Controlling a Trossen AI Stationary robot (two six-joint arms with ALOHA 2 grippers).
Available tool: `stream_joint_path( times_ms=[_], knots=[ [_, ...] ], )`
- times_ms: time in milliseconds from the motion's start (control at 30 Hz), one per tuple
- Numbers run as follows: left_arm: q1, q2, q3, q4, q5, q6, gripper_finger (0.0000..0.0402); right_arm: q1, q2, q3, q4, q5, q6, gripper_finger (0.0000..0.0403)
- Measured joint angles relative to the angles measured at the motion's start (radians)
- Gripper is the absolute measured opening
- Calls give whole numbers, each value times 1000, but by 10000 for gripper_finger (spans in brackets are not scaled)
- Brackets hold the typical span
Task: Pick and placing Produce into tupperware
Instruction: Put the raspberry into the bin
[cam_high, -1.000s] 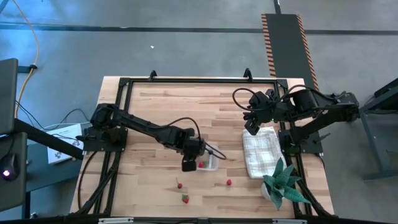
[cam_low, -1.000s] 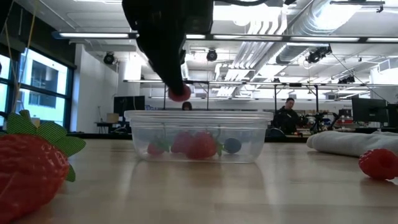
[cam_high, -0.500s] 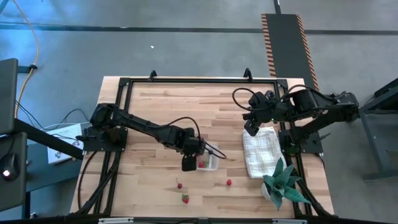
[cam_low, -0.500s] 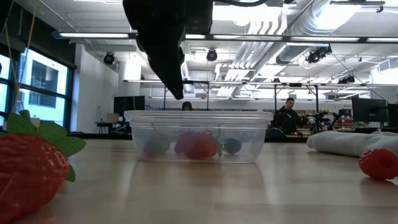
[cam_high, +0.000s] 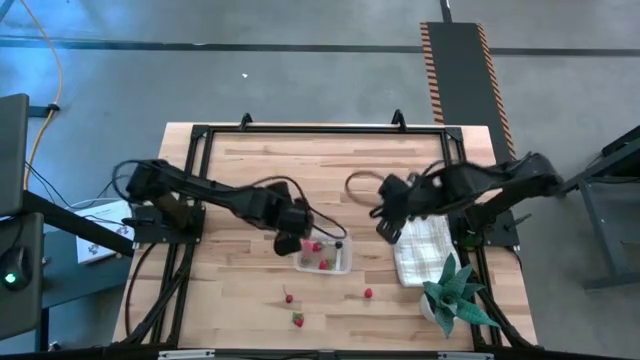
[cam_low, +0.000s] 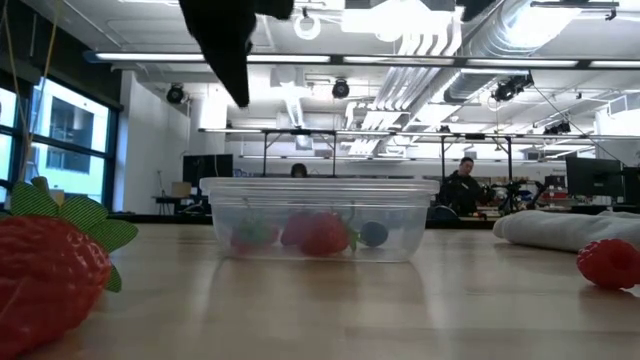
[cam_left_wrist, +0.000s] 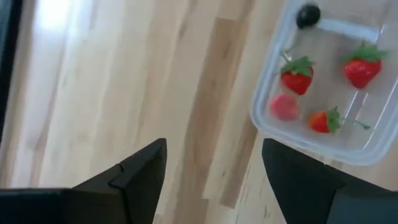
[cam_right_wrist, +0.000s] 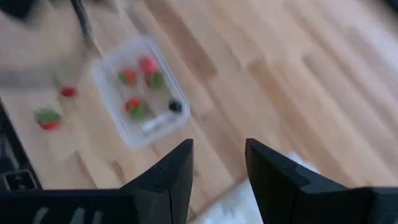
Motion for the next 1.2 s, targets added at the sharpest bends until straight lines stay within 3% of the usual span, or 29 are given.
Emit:
stream_joint_path(
  times_ms=[167,500,667,967,1200],
  knots=[
    [58,-99,0,-60,-13,-45,251,86,93,0,-60,-3,198,138],
    [192,-213,0,-113,-38,3,250,215,266,0,76,-56,524,138],
    [229,-218,0,-108,-40,72,250,236,349,0,171,-103,622,138],
    [235,-218,0,-105,-38,132,250,243,461,0,256,-298,743,138],
    [235,-218,0,-105,-38,152,250,263,527,0,280,-317,810,138]
  ],
)
